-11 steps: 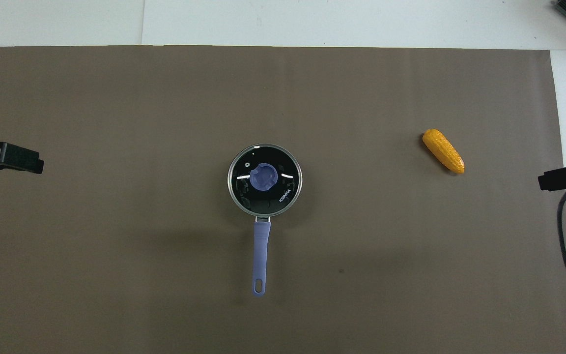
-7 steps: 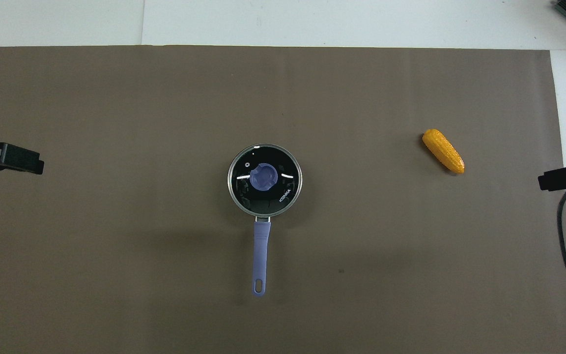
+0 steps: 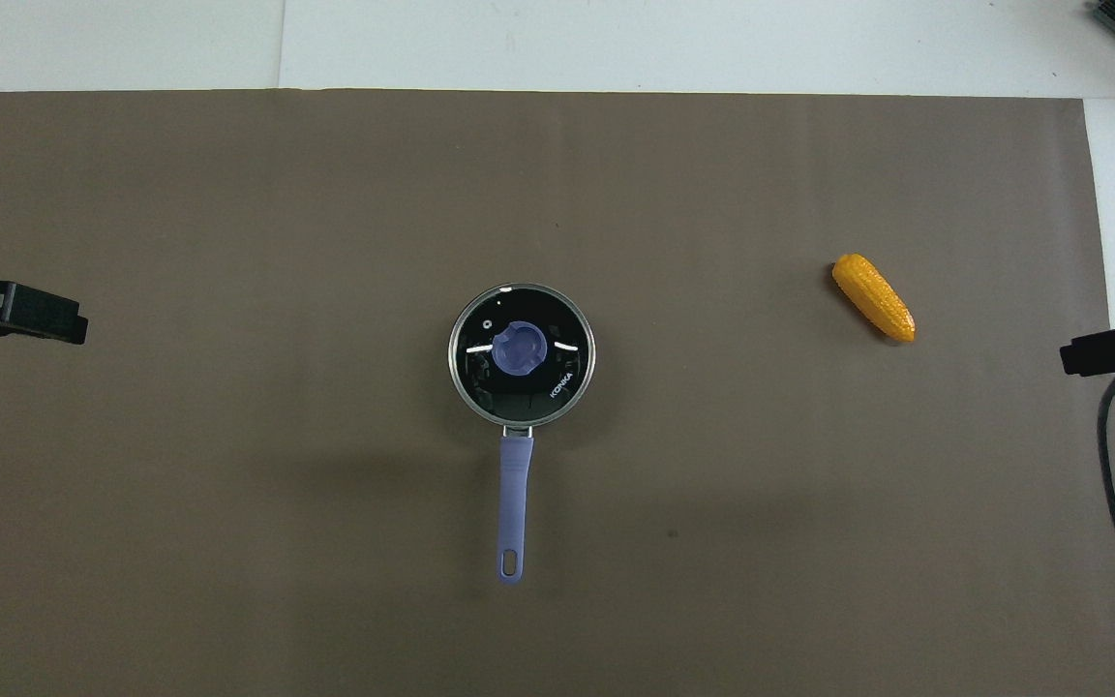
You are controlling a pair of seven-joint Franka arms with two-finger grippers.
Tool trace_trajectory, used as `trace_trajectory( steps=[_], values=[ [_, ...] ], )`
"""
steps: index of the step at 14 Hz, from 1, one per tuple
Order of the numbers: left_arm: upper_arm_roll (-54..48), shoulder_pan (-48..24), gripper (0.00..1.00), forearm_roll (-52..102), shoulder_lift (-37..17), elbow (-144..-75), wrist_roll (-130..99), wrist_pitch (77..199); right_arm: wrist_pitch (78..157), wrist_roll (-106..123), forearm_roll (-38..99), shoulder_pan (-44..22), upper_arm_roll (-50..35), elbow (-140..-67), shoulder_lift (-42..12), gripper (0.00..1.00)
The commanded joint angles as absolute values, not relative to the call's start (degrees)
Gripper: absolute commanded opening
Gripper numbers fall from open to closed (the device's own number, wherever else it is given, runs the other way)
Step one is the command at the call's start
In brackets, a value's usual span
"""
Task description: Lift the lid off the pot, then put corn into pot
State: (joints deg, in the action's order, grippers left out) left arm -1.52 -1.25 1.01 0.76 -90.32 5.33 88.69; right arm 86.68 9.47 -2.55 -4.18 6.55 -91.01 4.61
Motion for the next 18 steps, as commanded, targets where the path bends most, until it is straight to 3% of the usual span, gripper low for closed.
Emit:
trace_trajectory(
  steps=[1, 9, 18],
  values=[
    [-1.1, -2.2, 1.0, 0.2, 0.9, -90.1, 5.5, 86.3, 86.6, 10.5, -1.7, -4.0, 6.5, -91.5, 5.4, 1.0],
    [-1.1, -3.2, 1.0, 0.1, 1.7, -92.0, 5.8, 86.3, 86.6, 10.5, -1.7, -4.0, 6.5, -91.5, 5.4, 1.0],
    [-1.0, -9.3, 1.0, 0.0, 0.7, -95.6, 2.1, 91.9, 86.7, 10.5, -1.7, -4.0, 6.5, -91.5, 5.4, 1.0]
  ],
)
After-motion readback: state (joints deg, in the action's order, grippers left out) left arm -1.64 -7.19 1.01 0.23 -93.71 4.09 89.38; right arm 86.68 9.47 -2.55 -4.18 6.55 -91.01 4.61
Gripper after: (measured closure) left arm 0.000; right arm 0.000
